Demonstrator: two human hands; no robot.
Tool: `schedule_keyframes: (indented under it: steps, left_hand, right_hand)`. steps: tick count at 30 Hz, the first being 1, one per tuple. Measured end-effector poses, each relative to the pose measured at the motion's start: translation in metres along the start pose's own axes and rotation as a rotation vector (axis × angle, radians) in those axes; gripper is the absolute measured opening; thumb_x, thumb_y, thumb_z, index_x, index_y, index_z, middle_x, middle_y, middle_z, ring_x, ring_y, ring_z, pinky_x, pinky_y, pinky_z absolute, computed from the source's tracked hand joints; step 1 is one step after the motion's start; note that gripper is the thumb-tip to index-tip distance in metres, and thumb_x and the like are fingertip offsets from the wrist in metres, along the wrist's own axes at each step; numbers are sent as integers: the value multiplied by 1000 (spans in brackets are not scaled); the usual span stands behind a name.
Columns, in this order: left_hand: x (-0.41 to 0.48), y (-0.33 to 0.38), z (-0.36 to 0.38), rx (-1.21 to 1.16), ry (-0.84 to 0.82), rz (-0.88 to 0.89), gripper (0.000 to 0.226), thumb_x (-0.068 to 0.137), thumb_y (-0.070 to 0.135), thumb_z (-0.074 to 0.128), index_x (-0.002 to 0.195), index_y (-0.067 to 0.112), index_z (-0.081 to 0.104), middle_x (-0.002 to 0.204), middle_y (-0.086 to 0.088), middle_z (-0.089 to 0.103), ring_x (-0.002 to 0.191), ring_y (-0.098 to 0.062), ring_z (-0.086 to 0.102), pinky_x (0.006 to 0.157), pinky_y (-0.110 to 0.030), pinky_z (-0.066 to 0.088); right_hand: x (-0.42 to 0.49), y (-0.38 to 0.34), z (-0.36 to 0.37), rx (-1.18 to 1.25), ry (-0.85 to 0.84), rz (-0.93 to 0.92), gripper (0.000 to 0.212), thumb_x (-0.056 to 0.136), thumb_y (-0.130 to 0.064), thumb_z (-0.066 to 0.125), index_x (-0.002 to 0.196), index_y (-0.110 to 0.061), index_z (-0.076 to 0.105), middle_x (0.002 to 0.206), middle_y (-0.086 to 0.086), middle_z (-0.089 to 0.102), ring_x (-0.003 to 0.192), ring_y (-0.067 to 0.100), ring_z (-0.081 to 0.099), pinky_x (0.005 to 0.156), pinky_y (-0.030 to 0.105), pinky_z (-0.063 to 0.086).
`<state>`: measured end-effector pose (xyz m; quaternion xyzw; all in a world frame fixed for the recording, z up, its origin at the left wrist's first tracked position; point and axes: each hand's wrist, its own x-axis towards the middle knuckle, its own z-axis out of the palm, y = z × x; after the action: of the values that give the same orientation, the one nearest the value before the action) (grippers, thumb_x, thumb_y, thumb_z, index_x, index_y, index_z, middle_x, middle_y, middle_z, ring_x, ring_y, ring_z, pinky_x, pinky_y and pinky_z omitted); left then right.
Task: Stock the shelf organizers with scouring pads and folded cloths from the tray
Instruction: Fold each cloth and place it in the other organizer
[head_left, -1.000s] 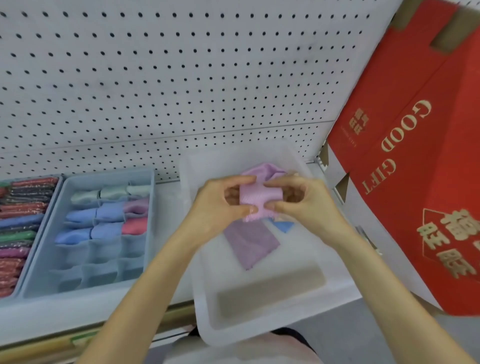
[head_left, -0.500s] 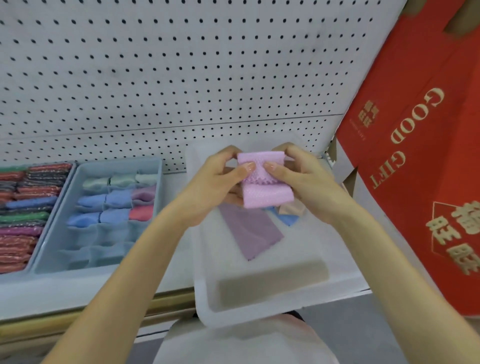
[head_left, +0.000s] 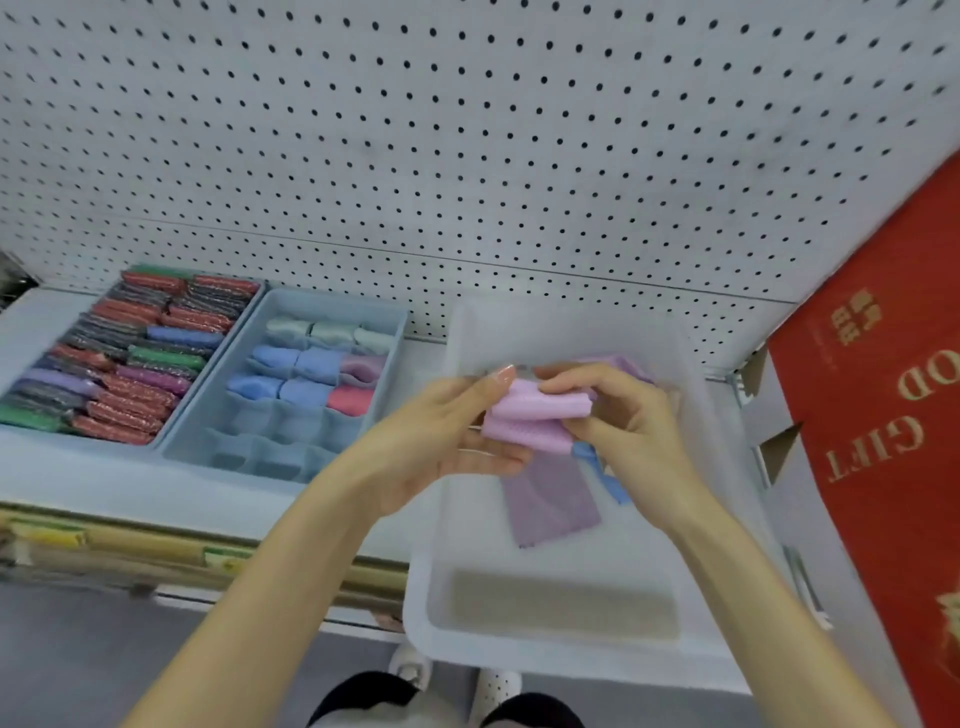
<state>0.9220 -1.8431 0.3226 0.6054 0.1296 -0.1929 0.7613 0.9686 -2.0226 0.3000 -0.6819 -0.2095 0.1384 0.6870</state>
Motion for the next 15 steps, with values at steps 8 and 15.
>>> schedule_keyframes:
  steps: [8, 15]
  left_hand:
    - [-20, -26, -36, 51, 181, 92, 25, 99, 18, 47, 116, 2, 56, 107, -18, 69, 86, -25, 71, 75, -31, 59]
    - [-29, -41, -110, -23, 66, 117, 26, 91, 5, 58, 116, 0, 58, 110, -17, 69, 99, -25, 69, 82, -28, 56]
  right_hand:
    - [1, 12, 39, -162, -125, 6, 20, 79, -15, 60, 88, -27, 74, 115, -7, 62, 113, -3, 54, 85, 11, 43]
    - [16, 36, 108, -149, -14, 36, 18, 77, -17, 71, 88, -31, 69, 105, -7, 65, 100, 8, 61, 78, 23, 48]
